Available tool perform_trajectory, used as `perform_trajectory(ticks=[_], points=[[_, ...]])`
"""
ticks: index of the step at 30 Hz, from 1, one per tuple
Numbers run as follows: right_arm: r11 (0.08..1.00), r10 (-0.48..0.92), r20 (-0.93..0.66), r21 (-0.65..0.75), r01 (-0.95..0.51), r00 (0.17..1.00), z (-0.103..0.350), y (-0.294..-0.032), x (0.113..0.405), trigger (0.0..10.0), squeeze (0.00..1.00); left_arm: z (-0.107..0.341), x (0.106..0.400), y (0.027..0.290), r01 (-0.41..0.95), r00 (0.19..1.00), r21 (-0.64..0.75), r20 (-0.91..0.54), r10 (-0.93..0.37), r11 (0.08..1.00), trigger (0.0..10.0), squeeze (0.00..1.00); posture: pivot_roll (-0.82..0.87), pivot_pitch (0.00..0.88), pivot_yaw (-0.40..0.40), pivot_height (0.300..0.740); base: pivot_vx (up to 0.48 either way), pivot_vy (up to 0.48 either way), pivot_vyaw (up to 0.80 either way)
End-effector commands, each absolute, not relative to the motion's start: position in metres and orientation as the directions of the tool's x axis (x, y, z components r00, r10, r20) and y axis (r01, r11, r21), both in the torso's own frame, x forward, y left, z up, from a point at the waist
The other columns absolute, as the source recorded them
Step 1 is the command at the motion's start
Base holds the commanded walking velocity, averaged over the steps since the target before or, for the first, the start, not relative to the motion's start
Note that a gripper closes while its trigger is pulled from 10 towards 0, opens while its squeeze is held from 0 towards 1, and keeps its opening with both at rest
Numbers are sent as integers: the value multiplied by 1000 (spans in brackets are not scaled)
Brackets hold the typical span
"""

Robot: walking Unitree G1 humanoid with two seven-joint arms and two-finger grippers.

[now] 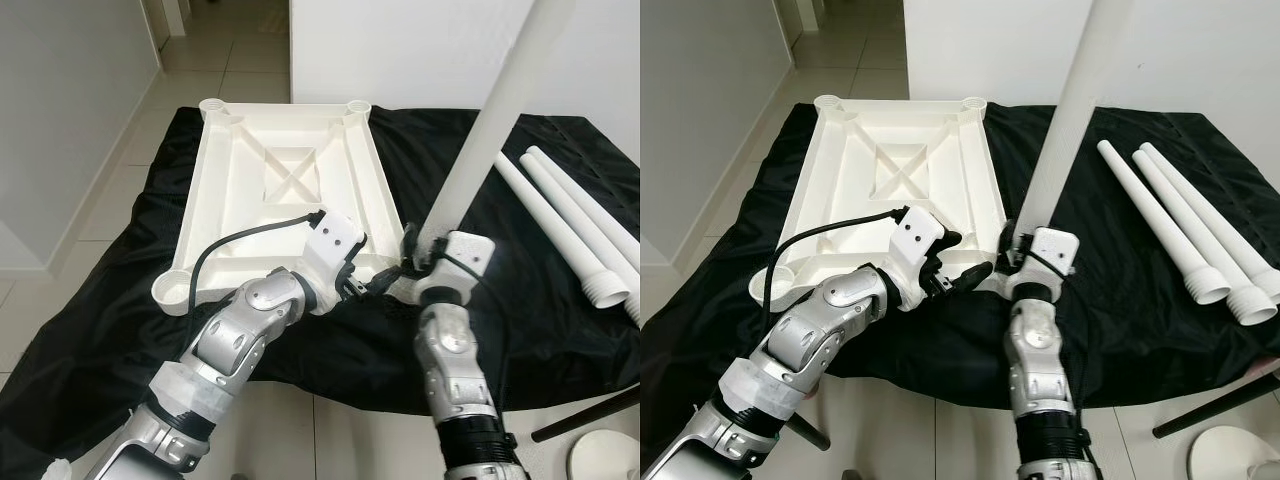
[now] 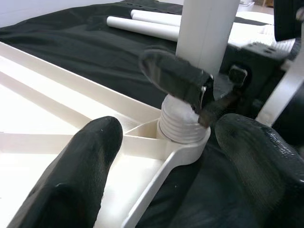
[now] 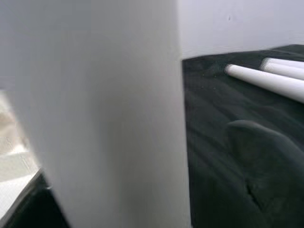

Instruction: Building children table

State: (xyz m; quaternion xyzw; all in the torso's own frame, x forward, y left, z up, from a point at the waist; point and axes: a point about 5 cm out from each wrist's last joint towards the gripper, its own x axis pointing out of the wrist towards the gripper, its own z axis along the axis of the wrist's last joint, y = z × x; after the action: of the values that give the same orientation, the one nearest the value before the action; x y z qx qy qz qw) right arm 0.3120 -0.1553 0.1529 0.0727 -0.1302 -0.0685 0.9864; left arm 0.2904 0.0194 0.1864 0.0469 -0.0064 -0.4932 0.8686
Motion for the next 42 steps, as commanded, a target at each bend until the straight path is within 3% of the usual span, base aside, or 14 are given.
perform_trajectory(ticks=[1, 2, 4, 7, 12, 18, 33, 34, 35, 36, 37, 40, 41, 42], points=[[981, -122, 250, 178, 79, 960, 156, -157, 314, 10000, 16, 188, 286, 17, 899, 434, 85, -43, -900, 430, 10000, 0, -16, 33, 12, 740, 0, 0, 0], [985, -42, 238, 171, 1, 970, 155, -156, 316, 10000, 0, 188, 286, 17, 899, 434, 88, -43, -900, 429, 10000, 0, -18, 31, 13, 740, 0, 0, 0], [985, -42, 238, 171, 1, 970, 155, -156, 316, 10000, 0, 188, 286, 17, 899, 434, 88, -43, -900, 429, 10000, 0, -18, 31, 13, 740, 0, 0, 0], [985, 131, 217, 81, -151, 967, 151, -154, 317, 10000, 0, 189, 286, 15, 901, 428, 94, -42, -903, 423, 10000, 0, -24, 29, 16, 740, 0, 0, 0], [961, 270, 166, 16, -277, 948, 141, -158, 318, 10000, 0, 189, 285, 13, 904, 422, 95, -44, -906, 417, 10000, 0, -26, 29, 19, 740, 0, 0, 0], [936, 351, 134, -69, -345, 927, 139, -169, 322, 10000, 0, 185, 285, 11, 908, 416, 88, -63, -907, 410, 10000, 0, -30, 26, 23, 740, 0, 0, 0], [877, 475, 77, -127, -464, 877, 144, -198, 330, 10000, 0, 168, 281, 8, 907, 419, 87, -118, -900, 411, 10000, 0, -30, 15, 21, 740, 0, 0, 0], [871, 484, 77, -131, -473, 872, 145, -199, 331, 5373, 0, 168, 282, 8, 907, 420, 88, -119, -900, 412, 10000, 0, -29, 12, 18, 740, 0, 0, 0], [868, 491, 76, -133, -479, 868, 146, -199, 331, 5373, 0, 168, 282, 8, 907, 420, 89, -119, -900, 412, 10000, 0, -29, 12, 17, 740, 0, 0, 0], [862, 500, 74, -143, -487, 863, 146, -200, 331, 2784, 0, 168, 282, 8, 907, 421, 91, -120, -899, 412, 10000, 0, -28, 11, 17, 740, 0, 0, 0], [858, 507, 71, -144, -494, 859, 146, -200, 332, 2118, 0, 167, 282, 8, 907, 421, 92, -120, -899, 412, 10000, 0, -27, 10, 17, 740, 0, 0, 0], [853, 514, 69, -146, -501, 855, 146, -202, 333, 1686, 0, 167, 282, 8, 907, 421, 94, -122, -899, 411, 10000, 0, -27, 8, 16, 740, 0, 0, 0], [849, 521, 66, -146, -508, 851, 146, -202, 333, 745, 0, 167, 281, 8, 907, 419, 93, -123, -900, 410, 10000, 0, -26, 7, 16, 740, 0, 0, 0], [846, 525, 64, -148, -512, 849, 146, -202, 333, 745, 0, 167, 281, 8, 908, 418, 93, -123, -900, 409, 10000, 0, -26, 7, 16, 740, 0, 0, 0]])
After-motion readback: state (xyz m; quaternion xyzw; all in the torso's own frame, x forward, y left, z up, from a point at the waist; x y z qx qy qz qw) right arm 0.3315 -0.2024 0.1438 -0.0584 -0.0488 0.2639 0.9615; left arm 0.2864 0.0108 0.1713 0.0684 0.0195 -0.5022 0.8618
